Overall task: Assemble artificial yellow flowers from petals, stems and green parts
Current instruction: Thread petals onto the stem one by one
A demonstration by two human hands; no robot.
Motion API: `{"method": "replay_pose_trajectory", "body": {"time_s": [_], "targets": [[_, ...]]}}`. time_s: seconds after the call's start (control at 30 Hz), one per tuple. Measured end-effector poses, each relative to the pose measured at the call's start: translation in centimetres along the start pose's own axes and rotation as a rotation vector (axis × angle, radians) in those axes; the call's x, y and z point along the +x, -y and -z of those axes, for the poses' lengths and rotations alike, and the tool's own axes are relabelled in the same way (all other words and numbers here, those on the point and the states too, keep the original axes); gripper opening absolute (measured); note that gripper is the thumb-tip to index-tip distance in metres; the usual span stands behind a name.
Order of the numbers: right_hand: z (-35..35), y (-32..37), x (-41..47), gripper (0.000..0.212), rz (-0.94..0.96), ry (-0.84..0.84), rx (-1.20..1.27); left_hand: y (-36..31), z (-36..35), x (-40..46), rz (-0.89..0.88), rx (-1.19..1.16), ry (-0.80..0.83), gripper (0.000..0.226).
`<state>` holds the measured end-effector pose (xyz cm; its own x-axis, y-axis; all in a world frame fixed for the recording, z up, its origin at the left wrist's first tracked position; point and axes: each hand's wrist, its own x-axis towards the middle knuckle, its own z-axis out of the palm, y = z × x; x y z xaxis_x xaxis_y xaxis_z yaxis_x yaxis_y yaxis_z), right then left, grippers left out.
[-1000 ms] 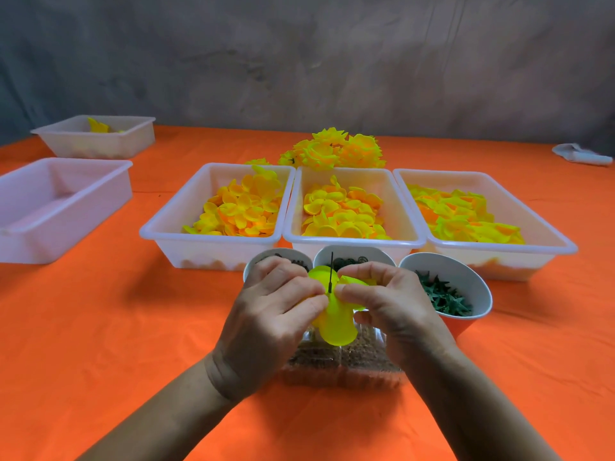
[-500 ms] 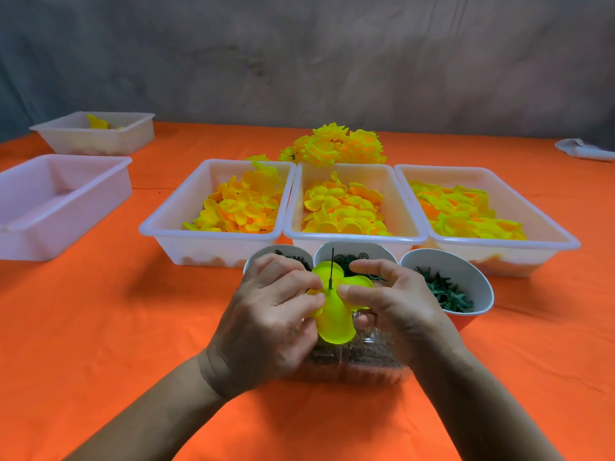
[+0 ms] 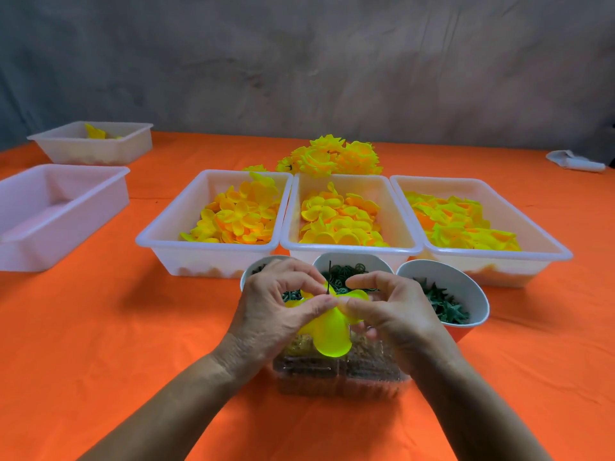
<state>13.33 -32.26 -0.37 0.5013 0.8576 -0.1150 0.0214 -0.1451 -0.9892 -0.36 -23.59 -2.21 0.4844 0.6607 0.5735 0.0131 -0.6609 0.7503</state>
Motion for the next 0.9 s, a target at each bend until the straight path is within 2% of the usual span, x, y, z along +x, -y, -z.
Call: {"method": "replay_pose_trajectory", "body": {"time_s": [0.13,0.2,0.3,0.37,0.47,0.53,0.63,0.67,0.77,0.9], "targets": [[0.6,0.1,0.4,0.013,0.116,-0.038,-0.292,0.2,0.2,0.1,0.003,-0.003,0.029,0.008],[1.4,0.5,1.5,0.015,0.240,-0.130,-0.428,0.3,0.1,0.1,0.010,-0.012,0.033,0.008],[2.8,1.4,4.9,0.008,0.328,-0.278,-0.474,0.3,0.1,0.2,0.013,-0.006,0.039,0.009],[3.8,1.7,7.8,0.005,0.308,-0.338,-0.526,0.3,0.1,0.1,0.007,-0.001,0.039,0.009],[5.1,1.9,12.0,0.014,0.240,-0.369,-0.715,0.3,0.1,0.2,0.001,-0.010,0.034,0.009],[5.3,1.9,14.0,0.018,0.189,-0.340,-0.859,0.4,0.0,0.3,0.001,-0.009,0.032,0.010],[4.2,1.7,15.6,0.004,0.099,-0.233,-1.102,0.4,0.0,0.4,-0.006,-0.013,0.034,0.012],[3.8,1.7,16.0,0.008,0.067,-0.203,-1.141,0.4,0.0,0.5,-0.010,-0.014,0.038,0.013],[3.1,1.8,16.8,0.013,-0.025,-0.147,-1.159,0.3,0.0,0.5,-0.001,-0.034,0.046,0.013],[3.0,1.3,17.3,0.009,-0.017,-0.263,-1.116,0.3,0.1,0.5,0.005,-0.042,0.046,0.013]]}}
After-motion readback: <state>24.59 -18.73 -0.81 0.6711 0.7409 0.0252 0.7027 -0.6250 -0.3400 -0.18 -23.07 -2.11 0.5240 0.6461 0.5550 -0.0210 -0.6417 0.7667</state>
